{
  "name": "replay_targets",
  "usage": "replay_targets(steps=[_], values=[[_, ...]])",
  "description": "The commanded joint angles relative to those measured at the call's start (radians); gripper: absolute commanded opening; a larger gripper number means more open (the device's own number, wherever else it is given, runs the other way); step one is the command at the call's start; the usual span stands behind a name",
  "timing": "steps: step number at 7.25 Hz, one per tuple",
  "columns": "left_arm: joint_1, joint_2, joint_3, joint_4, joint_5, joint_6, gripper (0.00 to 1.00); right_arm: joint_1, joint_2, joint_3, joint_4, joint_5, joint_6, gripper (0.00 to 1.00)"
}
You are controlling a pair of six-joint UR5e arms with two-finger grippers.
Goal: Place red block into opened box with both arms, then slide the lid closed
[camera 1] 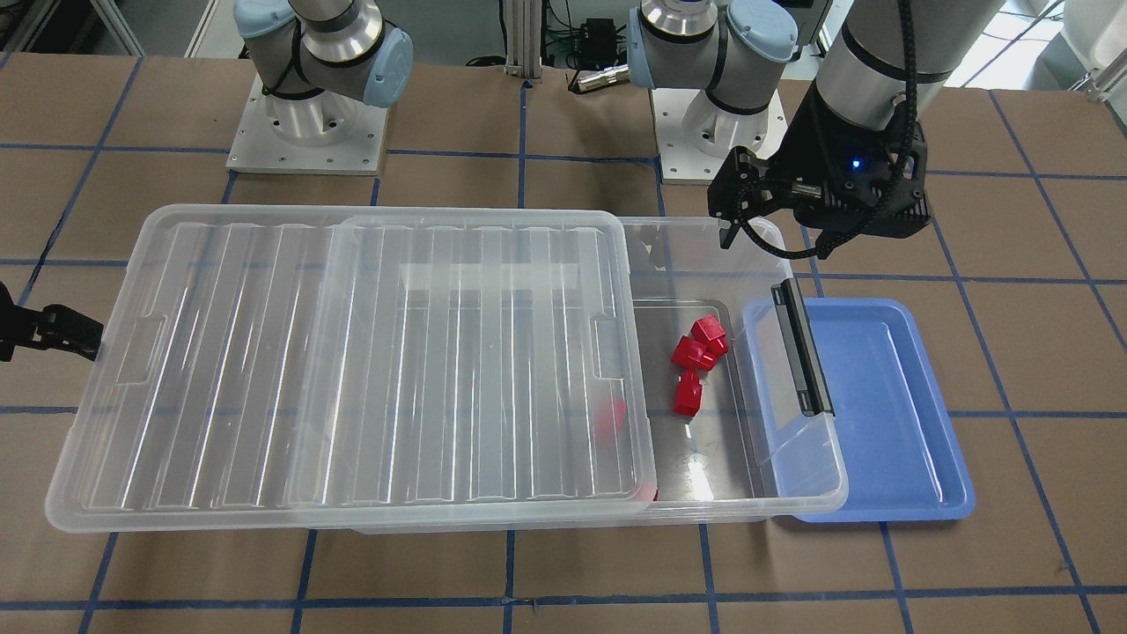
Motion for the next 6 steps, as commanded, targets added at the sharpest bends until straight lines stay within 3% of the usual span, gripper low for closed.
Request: replay_targets(steps=[1,6], values=[[-0.006,0.013,0.008,-0.003,0.002,0.003,1.0,0.039,-0.001,0.001,0.012,0.001,0.05,1.0],[-0.008,0.01,0.008,-0.005,0.003,0.0,1.0,0.145,-0.018,0.018,0.014,0.011,0.228,1.0]])
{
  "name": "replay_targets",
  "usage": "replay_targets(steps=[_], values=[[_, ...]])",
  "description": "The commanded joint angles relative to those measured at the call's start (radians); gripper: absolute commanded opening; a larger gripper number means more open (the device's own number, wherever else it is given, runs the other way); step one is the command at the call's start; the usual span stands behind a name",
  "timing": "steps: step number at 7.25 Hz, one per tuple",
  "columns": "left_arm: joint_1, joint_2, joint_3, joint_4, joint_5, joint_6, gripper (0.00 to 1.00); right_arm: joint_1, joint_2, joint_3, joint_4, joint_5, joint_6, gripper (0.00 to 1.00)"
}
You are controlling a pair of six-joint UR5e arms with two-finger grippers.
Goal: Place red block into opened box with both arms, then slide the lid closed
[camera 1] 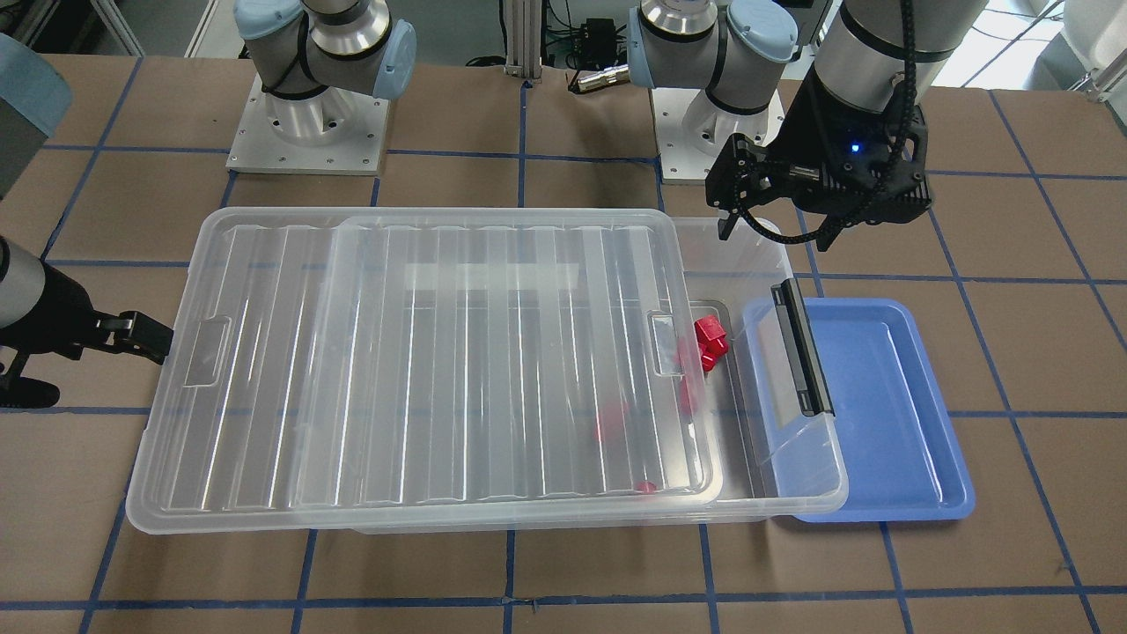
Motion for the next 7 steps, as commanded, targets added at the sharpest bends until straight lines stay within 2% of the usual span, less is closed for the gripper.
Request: replay_targets(steps=[1,4,7], values=[[-0.001,-0.003,0.0,0.0,0.001,0.0,1.0,0.06,-0.004,0.001,0.0,0.015,0.099,1.0],[-0.001,-0.003,-0.002,0.0,0.0,-0.002,1.0,0.163,-0.002,0.001,-0.008,0.019,0.247,1.0],[-0.001,0.002,-0.003,0.0,0.001,0.0,1.0,0.183,-0.002,-0.002,-0.014,0.02,0.276,1.0]])
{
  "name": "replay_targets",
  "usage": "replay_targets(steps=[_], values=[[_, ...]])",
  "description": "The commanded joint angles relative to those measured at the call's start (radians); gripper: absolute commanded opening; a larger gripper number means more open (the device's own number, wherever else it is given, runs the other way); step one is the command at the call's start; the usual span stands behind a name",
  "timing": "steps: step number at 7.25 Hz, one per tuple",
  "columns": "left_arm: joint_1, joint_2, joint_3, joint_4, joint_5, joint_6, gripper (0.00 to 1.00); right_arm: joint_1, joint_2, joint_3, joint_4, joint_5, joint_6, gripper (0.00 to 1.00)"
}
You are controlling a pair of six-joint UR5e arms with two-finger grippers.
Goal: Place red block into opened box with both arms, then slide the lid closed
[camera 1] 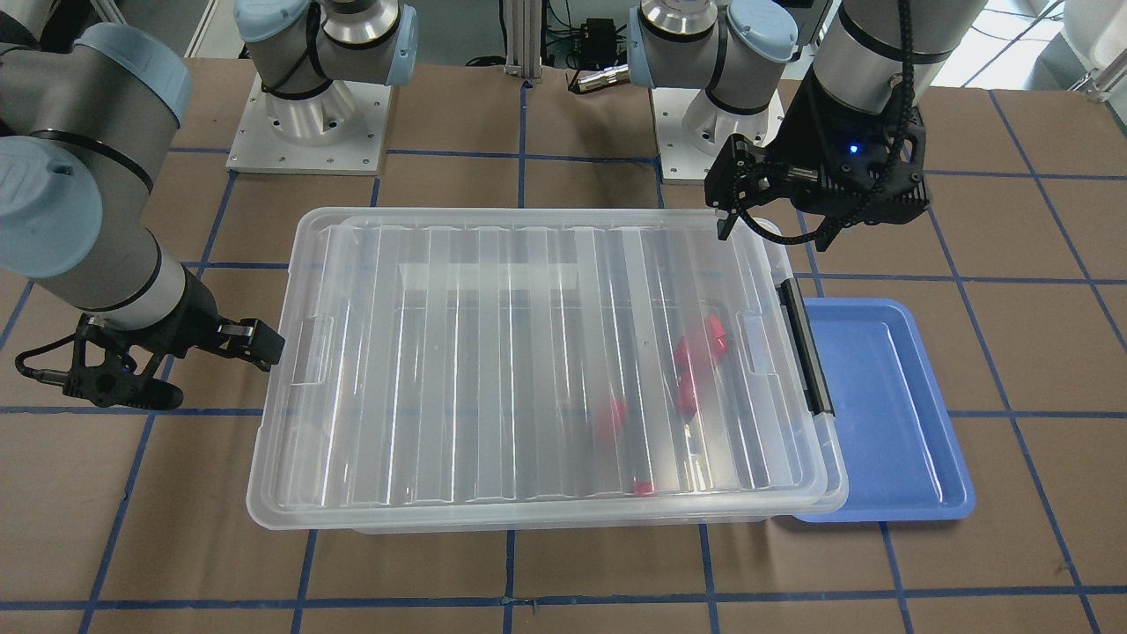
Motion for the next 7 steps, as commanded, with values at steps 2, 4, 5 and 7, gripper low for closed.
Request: replay_targets(steps=[2,4,5,7], values=[[0.0,0.002,-0.004,0.0,0.0,0.0,1.0,0.0,-0.001,-0.016,-0.003,-0.001,-0.001,1.0],[0.0,0.002,-0.005,0.0,0.001,0.0,1.0,-0.008,-0.055,-0.06,0.021,-0.007,-0.007,1.0],[0.0,0.002,-0.007,-0.001,0.001,0.0,1.0,-0.003,-0.094,-0.087,0.084,-0.001,-0.008,1.0],[0.0,0.001,0.004,-0.014,0.001,0.003,1.0,0.021,-0.176,-0.096,0.147,-0.001,0.002,1.0]])
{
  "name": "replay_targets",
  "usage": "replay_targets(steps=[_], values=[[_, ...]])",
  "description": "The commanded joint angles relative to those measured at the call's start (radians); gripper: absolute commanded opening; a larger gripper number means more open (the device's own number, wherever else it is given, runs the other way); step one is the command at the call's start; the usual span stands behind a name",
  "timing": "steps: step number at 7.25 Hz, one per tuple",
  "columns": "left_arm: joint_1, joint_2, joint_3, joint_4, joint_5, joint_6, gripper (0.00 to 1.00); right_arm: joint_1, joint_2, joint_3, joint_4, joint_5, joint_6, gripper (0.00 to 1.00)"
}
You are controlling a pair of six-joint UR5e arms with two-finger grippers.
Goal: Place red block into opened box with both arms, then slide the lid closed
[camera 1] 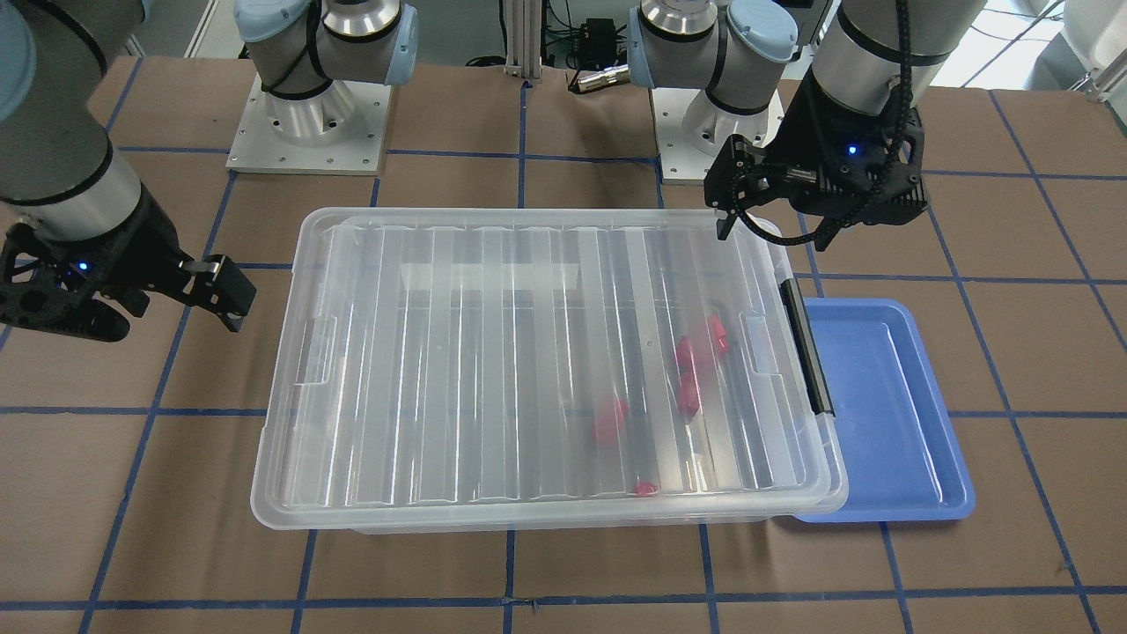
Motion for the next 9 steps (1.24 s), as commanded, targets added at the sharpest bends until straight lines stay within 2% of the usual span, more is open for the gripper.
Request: replay_targets(steps=[1,2,4,9], values=[[0.002,0.003,0.006,-0.067,-0.001,-0.001,1.0,0.045,-0.083,-0.002,0.081,0.017,0.007,1.0],[0.002,0.005,0.007,-0.076,0.002,-0.001,1.0,0.077,-0.077,0.008,0.078,0.064,0.013,1.0],[0.003,0.012,0.007,-0.073,0.008,-0.002,1.0,0.079,-0.093,0.017,0.083,0.044,0.039,1.0],[0.003,0.0,0.007,-0.067,0.005,-0.004,1.0,0.079,-0.143,0.063,0.086,0.06,0.09,1.0]])
